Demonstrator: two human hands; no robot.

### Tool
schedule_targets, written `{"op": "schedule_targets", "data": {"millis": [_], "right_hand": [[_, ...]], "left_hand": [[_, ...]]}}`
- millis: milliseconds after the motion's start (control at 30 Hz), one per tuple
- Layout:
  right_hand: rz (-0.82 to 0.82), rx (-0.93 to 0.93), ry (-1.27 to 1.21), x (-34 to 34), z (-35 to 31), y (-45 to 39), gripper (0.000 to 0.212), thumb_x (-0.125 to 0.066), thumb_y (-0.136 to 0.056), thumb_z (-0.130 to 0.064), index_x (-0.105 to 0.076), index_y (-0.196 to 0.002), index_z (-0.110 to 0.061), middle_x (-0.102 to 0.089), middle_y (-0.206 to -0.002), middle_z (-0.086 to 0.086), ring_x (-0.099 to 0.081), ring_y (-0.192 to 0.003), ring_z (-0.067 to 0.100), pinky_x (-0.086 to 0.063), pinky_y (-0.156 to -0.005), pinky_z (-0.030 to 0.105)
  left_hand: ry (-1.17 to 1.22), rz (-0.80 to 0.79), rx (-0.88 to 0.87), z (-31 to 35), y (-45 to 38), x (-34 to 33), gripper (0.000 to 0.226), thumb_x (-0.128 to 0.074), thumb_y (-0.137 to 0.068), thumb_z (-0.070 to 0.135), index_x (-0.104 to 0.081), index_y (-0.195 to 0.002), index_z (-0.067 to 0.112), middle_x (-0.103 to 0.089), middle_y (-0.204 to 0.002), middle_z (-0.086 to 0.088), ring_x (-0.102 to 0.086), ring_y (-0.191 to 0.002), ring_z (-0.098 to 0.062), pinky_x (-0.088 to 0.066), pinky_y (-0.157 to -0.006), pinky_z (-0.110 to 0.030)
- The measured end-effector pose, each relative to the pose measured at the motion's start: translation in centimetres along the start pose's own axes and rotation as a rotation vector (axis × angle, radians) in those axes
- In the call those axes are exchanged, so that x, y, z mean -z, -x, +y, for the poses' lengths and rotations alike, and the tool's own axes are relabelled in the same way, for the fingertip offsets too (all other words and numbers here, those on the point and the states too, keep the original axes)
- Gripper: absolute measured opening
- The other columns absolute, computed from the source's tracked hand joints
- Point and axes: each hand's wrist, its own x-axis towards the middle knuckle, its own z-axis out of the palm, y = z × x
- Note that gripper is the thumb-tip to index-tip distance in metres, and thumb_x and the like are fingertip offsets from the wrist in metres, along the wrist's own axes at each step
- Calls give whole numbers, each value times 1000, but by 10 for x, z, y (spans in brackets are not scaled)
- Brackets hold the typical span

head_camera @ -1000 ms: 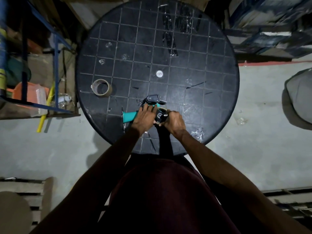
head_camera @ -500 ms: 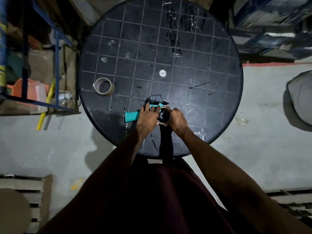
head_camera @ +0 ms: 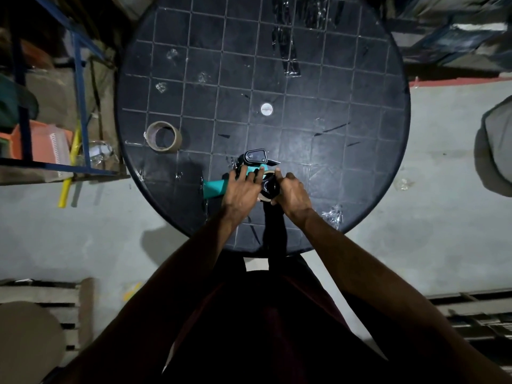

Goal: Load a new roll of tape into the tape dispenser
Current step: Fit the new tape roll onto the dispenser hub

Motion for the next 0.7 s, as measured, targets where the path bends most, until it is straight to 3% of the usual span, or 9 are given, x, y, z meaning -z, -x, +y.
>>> {"op": "schedule_targets", "data": {"millis": [267, 467, 567, 633, 700], "right_hand": [[36, -17, -49, 5, -5, 6, 89, -85, -72, -8, -41, -149, -16, -59, -112, 15, -63, -100, 36, -54, -82, 40], [65, -47, -113, 0, -5, 19, 94, -85, -73, -17, -34, -152, -22, -59, -117, 18, -63, -104, 40, -56, -88, 42], [98, -90, -160, -9, -10, 24, 98, -90, -69, -19, -33, -149, -17, -60, -120, 20, -63, -107, 39, -54, -90, 39], [115, -131, -201, -13, -16, 28, 98, -89, -70, -14, -31, -149, -14, -56, -123, 21, -60, -111, 38, -50, -92, 36], [139, -174, -240, -17, -22, 30, 91, -85, -75, -8, -32, -149, -14, -51, -125, 22, -59, -112, 40, -47, -90, 32]], "left_hand": [[32, 65, -12, 1, 4, -1, 84, -70, -85, 39, -30, -153, 13, -67, -118, -11, -47, -116, -32, -41, -91, -47], [420, 112, -97, -31, 12, -10, 83, -72, -84, 30, -31, -156, 29, -43, -151, -6, -35, -132, -28, -40, -106, -47], [453, 232, -35, -49, 26, -22, 95, -75, -80, 21, -22, -158, 25, -30, -156, -11, -35, -137, -31, -39, -109, -49], [459, 215, 35, -63, 29, -30, 98, -76, -77, 21, -21, -157, 16, -35, -152, -15, -40, -133, -32, -37, -110, -50], [438, 137, 69, -74, 28, -36, 84, -73, -79, 24, -31, -151, 12, -52, -138, -13, -51, -123, -32, -38, -106, -48]]}}
